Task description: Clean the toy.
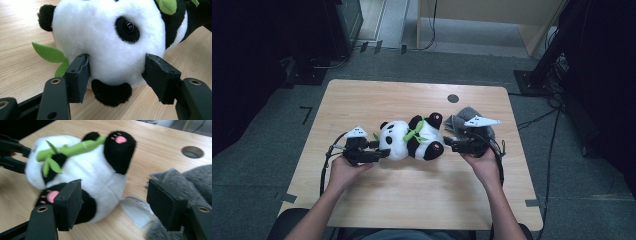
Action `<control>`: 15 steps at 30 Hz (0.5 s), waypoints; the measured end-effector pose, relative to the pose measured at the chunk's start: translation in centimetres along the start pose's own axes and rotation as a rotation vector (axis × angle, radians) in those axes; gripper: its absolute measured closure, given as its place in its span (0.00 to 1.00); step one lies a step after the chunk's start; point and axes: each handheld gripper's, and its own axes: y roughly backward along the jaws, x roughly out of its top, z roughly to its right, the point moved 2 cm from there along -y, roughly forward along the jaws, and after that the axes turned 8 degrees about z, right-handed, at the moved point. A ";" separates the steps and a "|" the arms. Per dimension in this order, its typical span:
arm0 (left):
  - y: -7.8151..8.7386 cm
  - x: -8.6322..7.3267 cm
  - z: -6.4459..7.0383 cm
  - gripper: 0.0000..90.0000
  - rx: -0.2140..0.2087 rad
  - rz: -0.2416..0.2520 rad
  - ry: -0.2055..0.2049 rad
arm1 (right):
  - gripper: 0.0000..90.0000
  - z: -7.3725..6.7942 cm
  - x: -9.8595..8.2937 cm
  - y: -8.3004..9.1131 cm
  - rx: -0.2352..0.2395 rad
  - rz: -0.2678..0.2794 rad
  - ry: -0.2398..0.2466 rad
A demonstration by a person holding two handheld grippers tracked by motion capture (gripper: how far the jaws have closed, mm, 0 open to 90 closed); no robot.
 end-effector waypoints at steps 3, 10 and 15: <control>0.0 0.0 0.0 0.42 0.000 0.000 0.000 | 0.26 -0.6 0.2 -0.1 0.025 0.012 -0.011; 0.0 0.0 0.0 0.42 0.000 0.000 0.000 | 0.14 -2.3 0.2 -0.4 0.078 0.014 0.014; 0.0 0.0 -0.1 0.42 0.001 0.000 0.000 | 0.01 -3.2 -0.3 -1.4 0.116 -0.027 0.018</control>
